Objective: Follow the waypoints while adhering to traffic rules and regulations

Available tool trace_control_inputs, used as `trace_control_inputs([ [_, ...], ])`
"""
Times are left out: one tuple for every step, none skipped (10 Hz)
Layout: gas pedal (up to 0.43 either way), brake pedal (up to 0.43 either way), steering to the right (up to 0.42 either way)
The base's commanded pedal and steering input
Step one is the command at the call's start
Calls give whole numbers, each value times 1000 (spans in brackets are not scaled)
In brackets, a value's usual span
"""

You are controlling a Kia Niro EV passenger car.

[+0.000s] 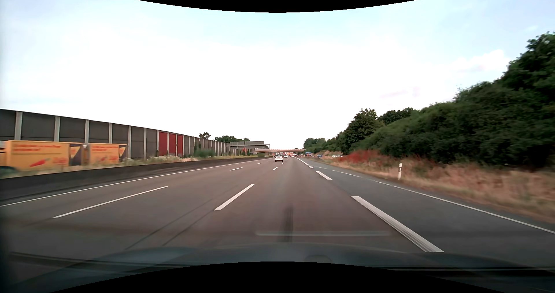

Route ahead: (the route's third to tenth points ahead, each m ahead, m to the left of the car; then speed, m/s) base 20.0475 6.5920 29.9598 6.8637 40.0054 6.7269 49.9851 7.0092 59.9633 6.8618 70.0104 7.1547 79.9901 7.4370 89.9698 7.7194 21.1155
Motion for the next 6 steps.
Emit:
trace_control_inputs([
  [177, 0, -6],
  [177, 0, -5],
  [177, 0, -5],
  [177, 0, -5],
  [177, 0, -5],
  [177, 0, -5],
])
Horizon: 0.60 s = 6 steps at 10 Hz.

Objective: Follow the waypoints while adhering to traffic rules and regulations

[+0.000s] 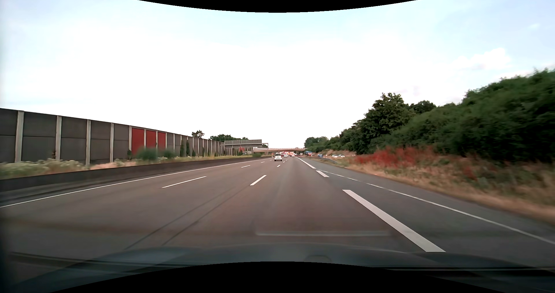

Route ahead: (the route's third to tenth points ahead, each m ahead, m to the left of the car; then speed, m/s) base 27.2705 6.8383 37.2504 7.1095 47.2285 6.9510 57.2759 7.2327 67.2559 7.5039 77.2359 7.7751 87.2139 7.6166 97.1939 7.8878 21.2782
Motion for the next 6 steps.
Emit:
trace_control_inputs([
  [177, 0, -5],
  [177, 0, -6],
  [177, 0, -6],
  [177, 0, -6],
  [177, 0, -6],
  [177, 0, -6],
])
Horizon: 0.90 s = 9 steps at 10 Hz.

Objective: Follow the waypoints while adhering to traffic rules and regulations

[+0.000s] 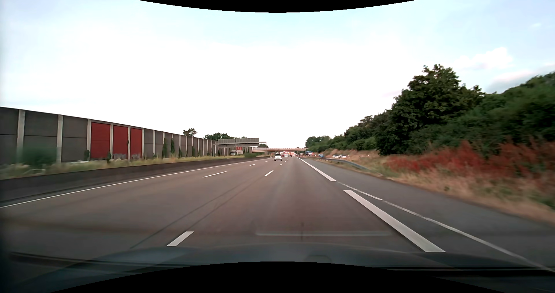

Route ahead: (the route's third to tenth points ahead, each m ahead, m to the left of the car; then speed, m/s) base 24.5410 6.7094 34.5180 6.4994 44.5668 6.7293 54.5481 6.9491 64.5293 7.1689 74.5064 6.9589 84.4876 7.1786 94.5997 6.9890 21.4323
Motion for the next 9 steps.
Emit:
trace_control_inputs([
  [177, 0, -6],
  [177, 0, -6],
  [177, 0, -5],
  [177, 0, -5],
  [177, 0, -5],
  [177, 0, -5],
  [177, 0, -4],
  [177, 0, -4],
  [177, 0, -4],
])
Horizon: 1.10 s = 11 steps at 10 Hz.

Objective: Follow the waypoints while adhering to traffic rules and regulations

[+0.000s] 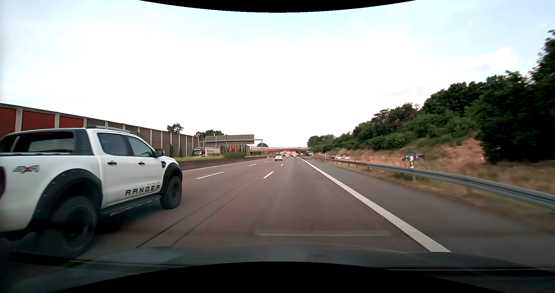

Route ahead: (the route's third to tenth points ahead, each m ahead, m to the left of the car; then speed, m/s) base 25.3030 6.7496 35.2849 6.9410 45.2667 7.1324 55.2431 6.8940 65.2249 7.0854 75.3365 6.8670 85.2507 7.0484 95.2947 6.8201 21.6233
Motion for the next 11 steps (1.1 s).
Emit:
trace_control_inputs([
  [177, 0, -4],
  [177, 0, -4],
  [177, 0, -4],
  [177, 0, -4],
  [177, 0, -4],
  [177, 0, -5],
  [177, 0, -5],
  [177, 0, -5],
  [177, 0, -5],
  [177, 0, -6],
  [177, 0, -7],
])
